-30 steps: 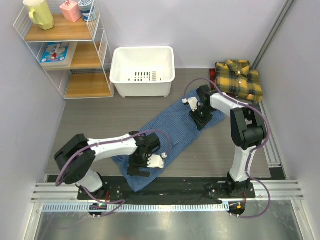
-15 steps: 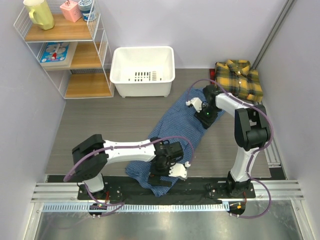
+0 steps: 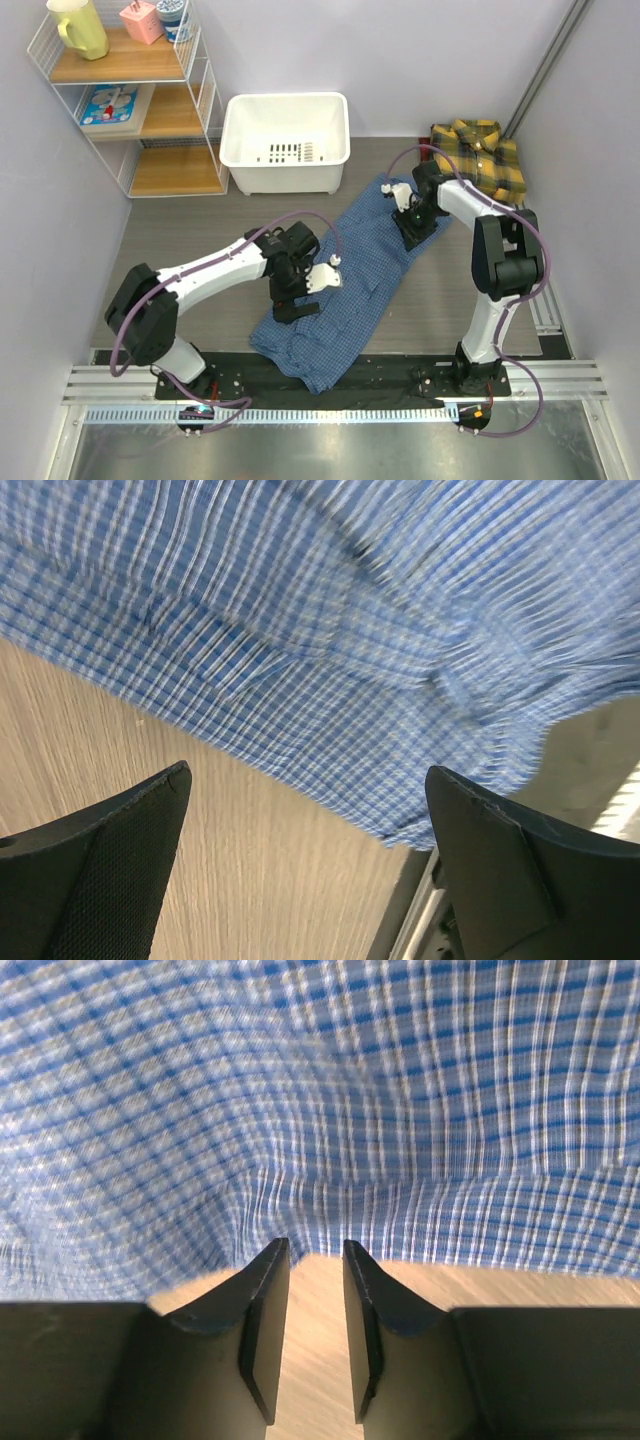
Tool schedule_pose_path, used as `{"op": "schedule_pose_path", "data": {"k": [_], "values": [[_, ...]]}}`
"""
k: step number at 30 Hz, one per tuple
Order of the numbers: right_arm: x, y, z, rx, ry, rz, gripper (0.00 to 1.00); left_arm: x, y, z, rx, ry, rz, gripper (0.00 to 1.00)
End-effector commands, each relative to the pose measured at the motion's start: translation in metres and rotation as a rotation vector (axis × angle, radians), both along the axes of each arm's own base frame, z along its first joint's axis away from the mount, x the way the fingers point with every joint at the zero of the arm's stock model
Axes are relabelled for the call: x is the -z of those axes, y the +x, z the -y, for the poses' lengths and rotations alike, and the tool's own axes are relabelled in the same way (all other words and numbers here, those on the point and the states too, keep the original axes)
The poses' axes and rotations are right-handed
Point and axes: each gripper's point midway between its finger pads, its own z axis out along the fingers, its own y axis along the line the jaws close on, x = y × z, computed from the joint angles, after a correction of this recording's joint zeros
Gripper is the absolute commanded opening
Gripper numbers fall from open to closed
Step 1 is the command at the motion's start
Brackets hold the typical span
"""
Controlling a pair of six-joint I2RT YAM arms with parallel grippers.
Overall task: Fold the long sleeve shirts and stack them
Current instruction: Fold the shirt
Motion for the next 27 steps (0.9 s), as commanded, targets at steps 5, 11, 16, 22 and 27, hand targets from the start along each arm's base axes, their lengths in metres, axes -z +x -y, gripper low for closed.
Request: {"op": "schedule_pose_path", "data": {"k": [5, 11, 16, 22, 27], "values": [[0.048, 0.021, -0.015, 0.008, -0.122, 0.015, 0.31, 0.047, 0.005, -0.022, 0.047, 0.076, -0.011, 1.0], [0.059, 0.046, -0.037, -0.09, -0.156, 0.051, 0.32, 0.07, -0.014, -0.034, 0.071, 0.137, -0.1, 1.0], [0.058, 0.071, -0.038, -0.134, -0.205, 0.099, 0.33, 0.07, -0.035, -0.029, 0.125, 0.151, -0.13, 1.0], [0.064, 0.113, -0.001, -0.098, -0.287, 0.16, 0.33, 0.062, -0.052, -0.001, 0.145, 0.123, -0.19, 1.0], [0.055, 0.141, 0.017, -0.048, -0.295, 0.206, 0.35, 0.058, -0.068, 0.032, 0.169, 0.087, -0.225, 1.0]]}}
